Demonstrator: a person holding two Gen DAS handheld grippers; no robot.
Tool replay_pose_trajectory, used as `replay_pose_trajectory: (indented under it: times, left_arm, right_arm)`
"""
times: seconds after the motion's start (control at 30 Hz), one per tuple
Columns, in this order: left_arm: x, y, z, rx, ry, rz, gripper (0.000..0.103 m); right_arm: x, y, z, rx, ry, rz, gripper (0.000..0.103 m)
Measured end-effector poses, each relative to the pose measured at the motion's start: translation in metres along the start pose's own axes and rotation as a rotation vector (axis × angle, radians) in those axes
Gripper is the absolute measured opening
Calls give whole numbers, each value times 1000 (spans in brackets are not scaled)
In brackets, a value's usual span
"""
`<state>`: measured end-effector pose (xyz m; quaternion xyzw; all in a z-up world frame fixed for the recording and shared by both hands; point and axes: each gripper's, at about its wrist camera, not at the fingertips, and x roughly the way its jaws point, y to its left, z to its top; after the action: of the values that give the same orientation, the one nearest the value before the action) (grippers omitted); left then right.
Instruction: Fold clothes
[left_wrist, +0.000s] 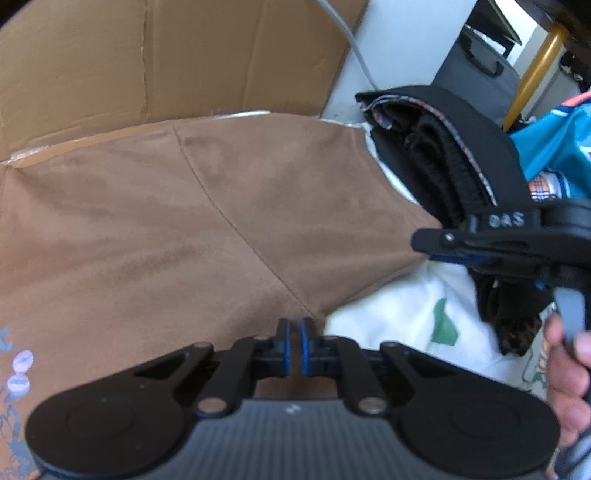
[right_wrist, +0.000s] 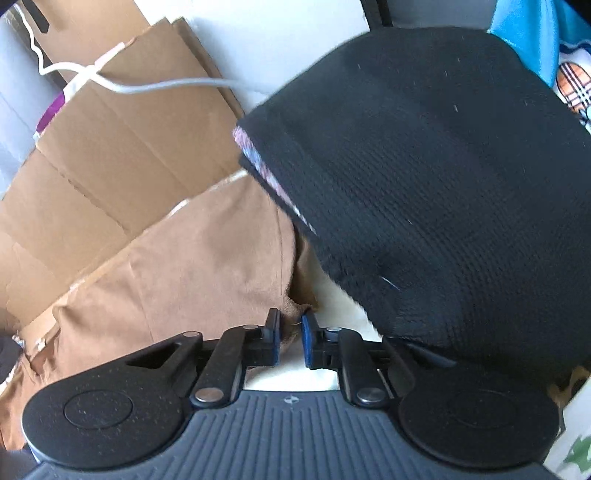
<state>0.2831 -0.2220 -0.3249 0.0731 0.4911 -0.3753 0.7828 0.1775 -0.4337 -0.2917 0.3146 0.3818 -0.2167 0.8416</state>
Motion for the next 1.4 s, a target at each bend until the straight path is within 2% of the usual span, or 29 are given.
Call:
replay_pose_trajectory:
  times: [0.1, 0.27, 0.43, 0.5, 0.53, 0.57, 0.6, 0.63, 0.8, 1.0, 1.23, 1.3, 1.4]
  left_arm:
    - [2, 2, -1, -9, -1, -6, 5]
    - [4, 2, -2, -7, -2, -3, 5]
    - [5, 0, -2, -9, -6, 2, 5]
    - [5, 0, -2, -9, -6, 5, 5]
    - [4, -1, -1, -8, -7, 5, 5]
    - [4, 0, -1, -8, -8, 4, 5]
    - [3, 0, -1, -9, -10, 2, 4]
    - [2, -1, -1, -10, -13, 0, 4]
    - [1, -6, -2, 18, -19, -13, 4]
    - [-4, -7, -2, 21, -37, -30, 4]
    - [-6, -13, -4, 49, -48, -37, 4]
    - [-2, -15, -5, 60, -43, -32, 4]
    - [2, -13, -6, 53, -32, -33, 4]
  right_arm:
    - [4, -7, -7, 18, 32, -6, 39]
    - [13, -18, -9, 79, 58, 17, 42]
    - [17, -17, -6, 114, 47, 34, 46]
    - [20, -15, -5, 105, 38, 50, 44]
    - [22, -15, -5, 105, 34, 54, 33]
    - [22, -16, -3, 109, 32, 56, 26]
    - [22, -17, -1, 114, 32, 57, 14]
    - [21, -19, 1, 118, 31, 61, 8]
    - [3, -20, 13, 91, -20, 85, 8]
    - [-16, -2, 22, 13, -69, 133, 7]
    - [-25, 24, 21, -62, -103, 164, 7]
    - [-21, 38, 7, -69, -102, 175, 7]
    - [-28, 38, 2, -70, -95, 200, 5]
